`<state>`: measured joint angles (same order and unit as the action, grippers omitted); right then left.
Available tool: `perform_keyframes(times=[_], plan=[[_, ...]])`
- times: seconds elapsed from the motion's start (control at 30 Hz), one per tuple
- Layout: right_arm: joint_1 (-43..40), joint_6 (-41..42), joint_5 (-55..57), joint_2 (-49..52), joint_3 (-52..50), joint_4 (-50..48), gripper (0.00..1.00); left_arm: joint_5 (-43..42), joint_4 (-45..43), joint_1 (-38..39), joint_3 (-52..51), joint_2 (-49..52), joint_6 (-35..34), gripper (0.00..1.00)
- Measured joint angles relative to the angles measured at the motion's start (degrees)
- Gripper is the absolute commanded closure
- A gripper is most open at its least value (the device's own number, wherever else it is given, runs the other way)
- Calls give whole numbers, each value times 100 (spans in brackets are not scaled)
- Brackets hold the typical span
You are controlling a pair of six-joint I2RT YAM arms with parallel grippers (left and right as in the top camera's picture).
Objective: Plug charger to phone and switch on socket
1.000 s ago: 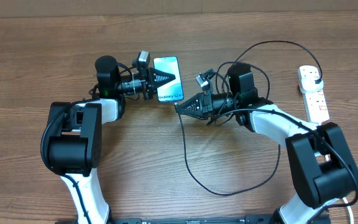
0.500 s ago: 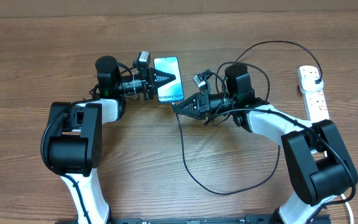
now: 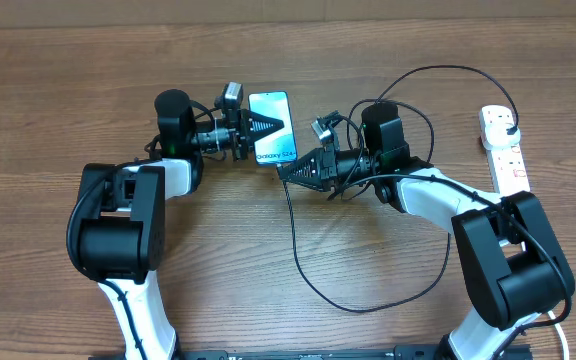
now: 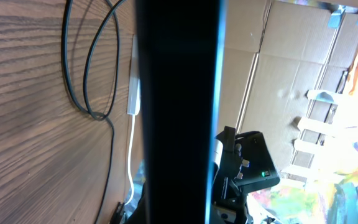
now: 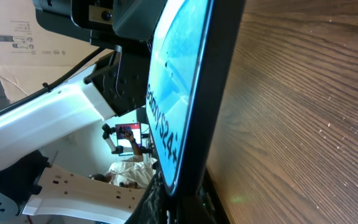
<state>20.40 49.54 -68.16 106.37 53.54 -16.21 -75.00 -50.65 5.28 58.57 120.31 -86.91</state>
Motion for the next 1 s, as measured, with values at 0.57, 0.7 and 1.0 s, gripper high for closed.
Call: perform_keyframes(times=[0.57, 0.7, 1.0], plan=[[0, 146, -162, 13, 0, -173, 96, 68, 0, 0, 0, 0, -11, 96], [0, 149, -243, 13, 0, -173, 96, 68, 0, 0, 0, 0, -9, 96], [0, 146, -146, 13, 0, -173, 96, 68, 0, 0, 0, 0, -11, 96]])
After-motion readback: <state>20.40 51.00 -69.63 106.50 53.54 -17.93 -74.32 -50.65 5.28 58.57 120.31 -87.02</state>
